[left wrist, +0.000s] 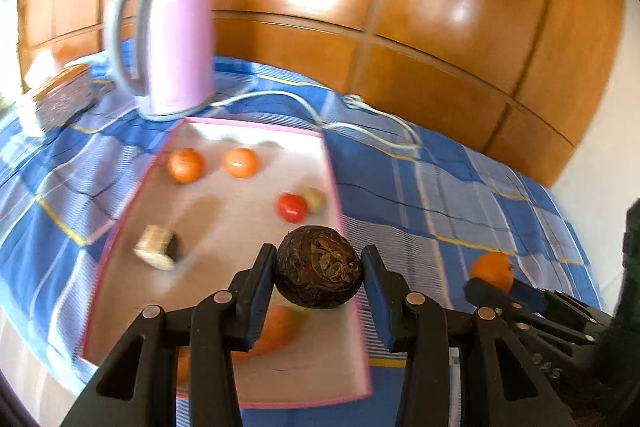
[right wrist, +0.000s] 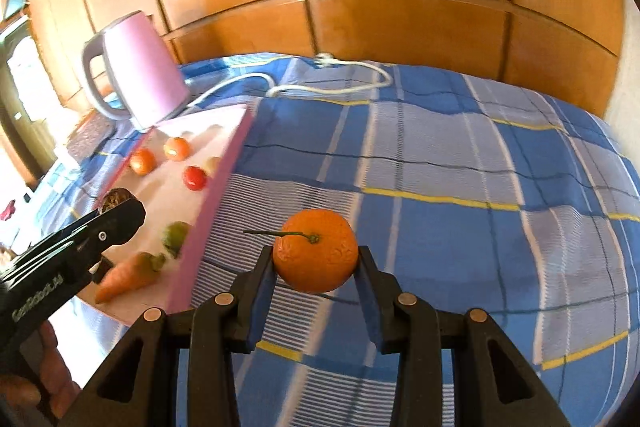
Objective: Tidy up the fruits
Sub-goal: 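Lift and carry the brown fruit with the left tool while the right tool carries the tangerine toward the tray, then lower the brown fruit into the tray with the left tool while the right tool lowers the tangerine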
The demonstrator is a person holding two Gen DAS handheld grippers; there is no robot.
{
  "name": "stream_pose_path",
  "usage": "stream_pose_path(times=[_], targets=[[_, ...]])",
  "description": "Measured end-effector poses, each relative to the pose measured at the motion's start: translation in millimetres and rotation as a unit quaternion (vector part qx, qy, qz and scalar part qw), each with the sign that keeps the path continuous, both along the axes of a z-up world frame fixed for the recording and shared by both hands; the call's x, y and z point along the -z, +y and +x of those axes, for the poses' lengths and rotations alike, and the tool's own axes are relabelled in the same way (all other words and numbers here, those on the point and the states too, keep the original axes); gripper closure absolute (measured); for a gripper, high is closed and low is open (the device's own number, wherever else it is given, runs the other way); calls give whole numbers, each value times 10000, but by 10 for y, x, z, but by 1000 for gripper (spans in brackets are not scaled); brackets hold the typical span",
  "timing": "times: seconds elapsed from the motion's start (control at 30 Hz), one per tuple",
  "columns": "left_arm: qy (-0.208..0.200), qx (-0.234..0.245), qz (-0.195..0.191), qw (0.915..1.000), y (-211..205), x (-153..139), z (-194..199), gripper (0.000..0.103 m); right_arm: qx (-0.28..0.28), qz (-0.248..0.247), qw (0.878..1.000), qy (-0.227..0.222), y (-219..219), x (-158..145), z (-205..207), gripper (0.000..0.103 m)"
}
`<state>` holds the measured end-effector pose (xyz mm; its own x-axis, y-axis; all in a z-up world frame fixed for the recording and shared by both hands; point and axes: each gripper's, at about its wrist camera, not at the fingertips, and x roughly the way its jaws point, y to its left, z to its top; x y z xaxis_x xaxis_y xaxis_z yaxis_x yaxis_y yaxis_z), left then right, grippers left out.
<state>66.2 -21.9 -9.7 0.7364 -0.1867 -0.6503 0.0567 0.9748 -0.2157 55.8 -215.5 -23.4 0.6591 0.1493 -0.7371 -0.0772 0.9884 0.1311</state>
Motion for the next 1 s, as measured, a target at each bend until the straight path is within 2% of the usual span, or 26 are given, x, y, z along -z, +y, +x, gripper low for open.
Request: stream_pose_path(times=[0.2, 0.4, 0.73, 1.0], targets=[[73, -556, -131, 9983, 491, 14, 46, 60, -544, 195, 9983, -1, 342, -102, 147, 63], [93, -775, -255, 9966, 765, -7, 128, 60, -1085, 161, 9939, 66, 759, -104, 296, 63], [53, -766, -289, 9966, 825, -94, 345, 59, -1399, 52, 9902, 11, 1131, -129, 556, 63], [54, -838, -172, 9963, 854, -96, 461, 59, -1421, 46, 9898, 126, 1204, -18, 613, 63]])
